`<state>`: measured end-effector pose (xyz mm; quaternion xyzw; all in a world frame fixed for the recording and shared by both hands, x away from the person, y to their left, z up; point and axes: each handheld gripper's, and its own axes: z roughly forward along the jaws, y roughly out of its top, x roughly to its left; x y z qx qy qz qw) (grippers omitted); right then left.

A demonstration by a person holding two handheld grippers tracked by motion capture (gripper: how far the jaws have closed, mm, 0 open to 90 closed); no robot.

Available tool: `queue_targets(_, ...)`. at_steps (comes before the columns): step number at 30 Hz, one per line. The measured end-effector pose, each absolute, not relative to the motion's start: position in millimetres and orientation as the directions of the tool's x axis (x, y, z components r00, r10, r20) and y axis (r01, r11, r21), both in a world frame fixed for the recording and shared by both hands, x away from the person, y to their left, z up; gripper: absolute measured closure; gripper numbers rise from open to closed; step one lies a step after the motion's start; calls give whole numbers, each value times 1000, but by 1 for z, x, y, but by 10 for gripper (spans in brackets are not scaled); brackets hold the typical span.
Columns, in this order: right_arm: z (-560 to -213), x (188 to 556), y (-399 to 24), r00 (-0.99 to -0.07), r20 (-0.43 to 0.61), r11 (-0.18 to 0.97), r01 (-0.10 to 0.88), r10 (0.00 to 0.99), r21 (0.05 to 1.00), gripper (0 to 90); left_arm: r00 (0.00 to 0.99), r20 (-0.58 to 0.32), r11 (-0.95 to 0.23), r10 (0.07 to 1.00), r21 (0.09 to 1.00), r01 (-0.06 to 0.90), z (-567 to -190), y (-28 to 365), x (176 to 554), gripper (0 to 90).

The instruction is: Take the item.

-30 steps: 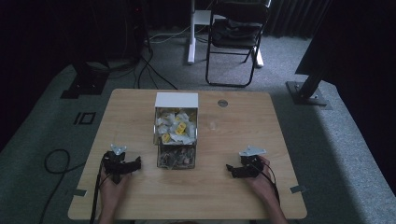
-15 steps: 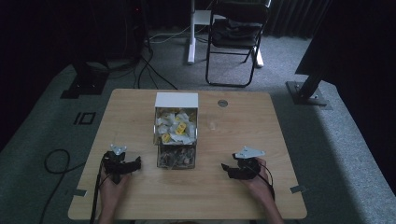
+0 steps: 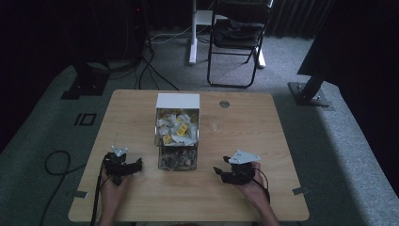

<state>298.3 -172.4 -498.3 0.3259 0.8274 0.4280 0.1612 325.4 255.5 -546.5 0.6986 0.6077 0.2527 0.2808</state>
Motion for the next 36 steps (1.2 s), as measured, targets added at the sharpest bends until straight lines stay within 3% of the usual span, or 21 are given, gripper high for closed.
queue_targets(36,-476,278,-123,-839,-26,457,270,543,848,427,142,11,-109,990,701,705,-547,255,325,90)
